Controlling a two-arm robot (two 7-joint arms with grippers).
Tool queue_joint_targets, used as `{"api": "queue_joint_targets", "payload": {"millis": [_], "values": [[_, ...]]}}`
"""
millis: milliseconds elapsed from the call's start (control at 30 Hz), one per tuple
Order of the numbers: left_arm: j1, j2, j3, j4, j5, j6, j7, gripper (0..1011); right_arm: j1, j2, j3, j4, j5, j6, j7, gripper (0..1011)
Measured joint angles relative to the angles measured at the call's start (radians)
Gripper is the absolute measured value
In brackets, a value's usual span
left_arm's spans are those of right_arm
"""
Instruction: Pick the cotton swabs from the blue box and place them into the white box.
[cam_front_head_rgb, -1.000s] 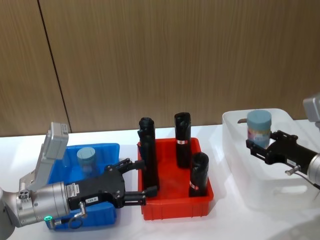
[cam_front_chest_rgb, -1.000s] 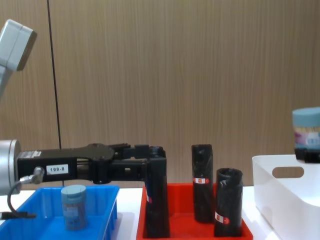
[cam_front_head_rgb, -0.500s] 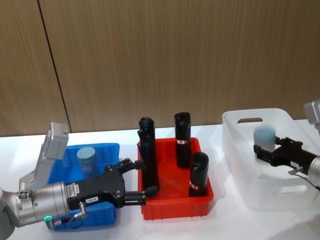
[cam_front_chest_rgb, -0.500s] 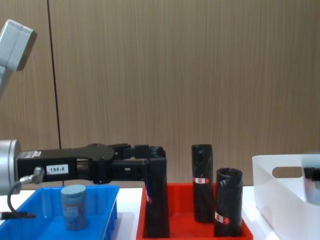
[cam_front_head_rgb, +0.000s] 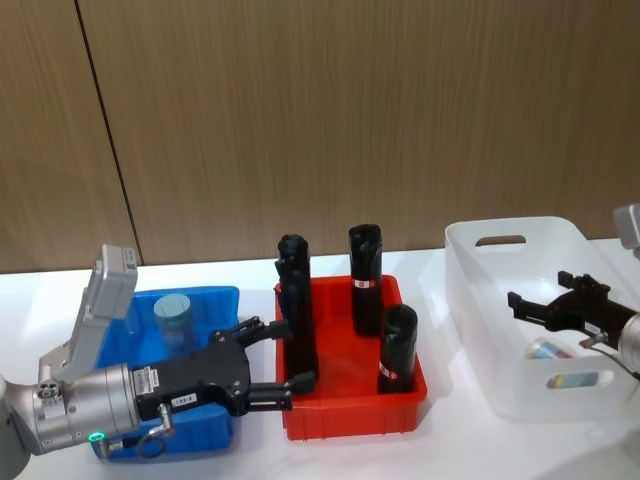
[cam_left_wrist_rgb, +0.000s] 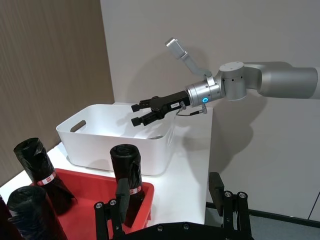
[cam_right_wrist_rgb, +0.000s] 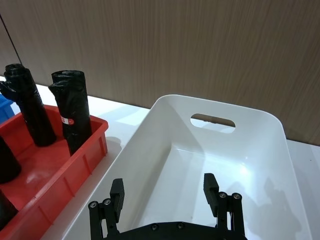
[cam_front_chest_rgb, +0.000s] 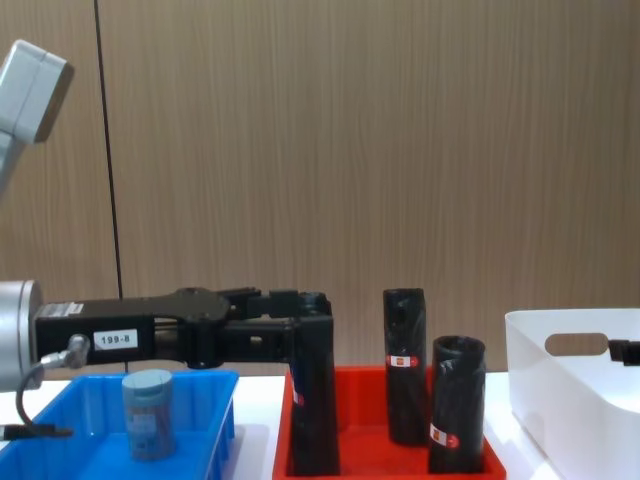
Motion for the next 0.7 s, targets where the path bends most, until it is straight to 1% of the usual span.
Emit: {"api": "queue_joint_targets", "payload": {"millis": [133,233,267,333,400,467,500,533,700], "values": [[0.004,-0.001,0.002,-0.007,0.006,0.000,0.021,1000,-0.003,-0.001,0.000,-0.005,0.000,-0.001,-0.004,1001],[0.009,-0.003,0.005,-0.017,0.015,-0.001,0.049,1000,-0.011,-0.002,0.000,-0.016,0.000,-0.004,-0.010,1002],[0.013,-0.004,0.007,-0.023,0.020,-0.002,0.067,1000,-0.014,-0.002,0.000,-0.021,0.000,-0.005,-0.012,1001],[0.016,-0.005,0.009,-0.029,0.024,-0.002,0.085,1000,-0.027,-0.004,-0.001,-0.040,0.000,-0.010,-0.022,1002],[0.021,-0.007,0.012,-0.040,0.033,-0.003,0.116,1000,-0.051,-0.008,-0.002,-0.073,-0.001,-0.019,-0.040,1002],[0.025,-0.008,0.015,-0.047,0.039,-0.003,0.136,1000,-0.058,-0.009,-0.002,-0.083,-0.002,-0.022,-0.045,1002],[0.028,-0.010,0.017,-0.054,0.045,-0.004,0.156,1000,-0.078,-0.012,-0.003,-0.111,-0.004,-0.029,-0.060,1001],[0.032,-0.011,0.019,-0.061,0.051,-0.005,0.177,1000,-0.086,-0.013,-0.004,-0.122,-0.004,-0.032,-0.065,1002],[0.043,-0.015,0.026,-0.081,0.069,-0.007,0.237,1000,-0.128,-0.020,-0.006,-0.182,-0.006,-0.047,-0.097,1001]]}}
